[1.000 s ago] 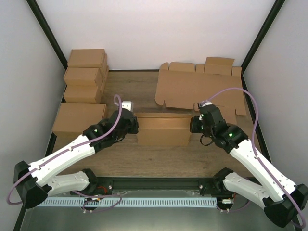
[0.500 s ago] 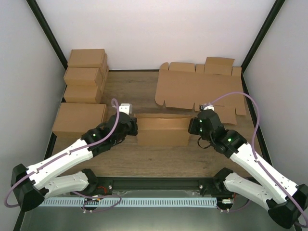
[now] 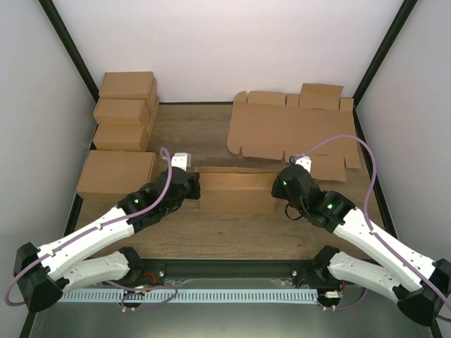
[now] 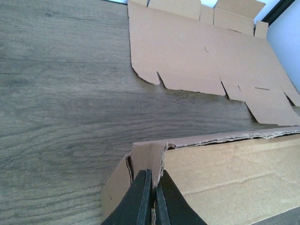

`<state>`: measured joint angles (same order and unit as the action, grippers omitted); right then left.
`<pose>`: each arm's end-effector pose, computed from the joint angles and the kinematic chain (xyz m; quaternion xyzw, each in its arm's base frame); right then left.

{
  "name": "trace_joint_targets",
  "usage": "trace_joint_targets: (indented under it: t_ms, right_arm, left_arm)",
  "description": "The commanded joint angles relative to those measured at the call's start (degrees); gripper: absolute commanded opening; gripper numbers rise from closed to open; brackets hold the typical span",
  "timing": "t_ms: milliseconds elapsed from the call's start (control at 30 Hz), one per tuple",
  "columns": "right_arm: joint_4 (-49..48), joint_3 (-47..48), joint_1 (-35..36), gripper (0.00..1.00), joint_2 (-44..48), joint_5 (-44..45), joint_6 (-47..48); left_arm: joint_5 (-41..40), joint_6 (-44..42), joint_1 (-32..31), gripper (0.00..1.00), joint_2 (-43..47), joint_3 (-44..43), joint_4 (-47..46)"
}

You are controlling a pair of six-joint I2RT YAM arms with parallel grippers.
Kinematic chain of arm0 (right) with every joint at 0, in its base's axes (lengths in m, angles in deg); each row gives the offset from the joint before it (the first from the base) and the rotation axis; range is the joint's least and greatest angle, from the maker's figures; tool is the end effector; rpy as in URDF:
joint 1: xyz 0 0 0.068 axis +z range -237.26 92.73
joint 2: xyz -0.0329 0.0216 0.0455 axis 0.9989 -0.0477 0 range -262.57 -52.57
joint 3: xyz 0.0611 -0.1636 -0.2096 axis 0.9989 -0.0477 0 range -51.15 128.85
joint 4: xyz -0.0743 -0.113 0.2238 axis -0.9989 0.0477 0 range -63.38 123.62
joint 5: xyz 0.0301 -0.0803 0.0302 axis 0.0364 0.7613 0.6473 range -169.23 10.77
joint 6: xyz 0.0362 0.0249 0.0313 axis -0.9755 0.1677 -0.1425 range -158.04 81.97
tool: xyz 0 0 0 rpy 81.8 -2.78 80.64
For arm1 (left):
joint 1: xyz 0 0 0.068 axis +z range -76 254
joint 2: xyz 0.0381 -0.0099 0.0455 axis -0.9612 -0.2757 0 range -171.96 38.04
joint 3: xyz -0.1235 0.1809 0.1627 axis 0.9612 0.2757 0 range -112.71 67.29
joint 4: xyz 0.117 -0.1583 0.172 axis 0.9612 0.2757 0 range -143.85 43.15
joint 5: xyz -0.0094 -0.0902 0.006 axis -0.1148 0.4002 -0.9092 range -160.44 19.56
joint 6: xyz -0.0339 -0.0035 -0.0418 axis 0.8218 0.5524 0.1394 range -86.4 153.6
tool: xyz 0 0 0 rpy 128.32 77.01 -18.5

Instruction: Fold the paper box

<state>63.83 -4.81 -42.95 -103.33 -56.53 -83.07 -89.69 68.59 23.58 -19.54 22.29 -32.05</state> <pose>0.1397 0.1172 0.2879 0.0862 0.8939 0.1547 0.4119 0.1489 -0.1616 0.2808 0.0398 0.8746 -0.2033 0.4383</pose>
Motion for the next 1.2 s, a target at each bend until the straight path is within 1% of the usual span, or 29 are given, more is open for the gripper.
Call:
trace_joint_targets:
  t_ms: [0, 233, 433, 767, 967, 1167]
  right_arm:
    - [14.78, 0.28, 2.09, 0.01, -2.32, -4.98, -2.34]
    - [14.53, 0.41, 2.11, 0.01, -1.68, -4.96, -0.91]
    - [15.17, 2.47, 2.09, 0.01, -2.41, -3.28, 1.63]
    - [14.8, 2.66, 2.11, 0.01, -1.97, -2.75, 3.18]
    - [14.44, 2.23, 2.09, 0.01, -2.32, -3.39, 3.16]
    - [12.48, -0.94, 2.11, 0.01, -1.1, -7.89, -0.54]
  left_arm:
    - [3.56, 0.17, -0.7, 0.04, -1.87, 1.39, 11.42]
    - [3.48, -1.15, -0.7, 0.04, -2.36, -1.07, 14.6]
    - [0.68, -4.47, -0.74, 0.04, -4.26, -5.24, 19.21]
    - [-0.8, -6.53, -0.73, 0.04, -6.71, -7.28, 21.7]
    - [-0.13, -6.26, -0.74, 0.04, -7.05, -6.36, 21.43]
    - [2.38, -5.73, -0.79, 0.04, -5.8, -3.2, 18.86]
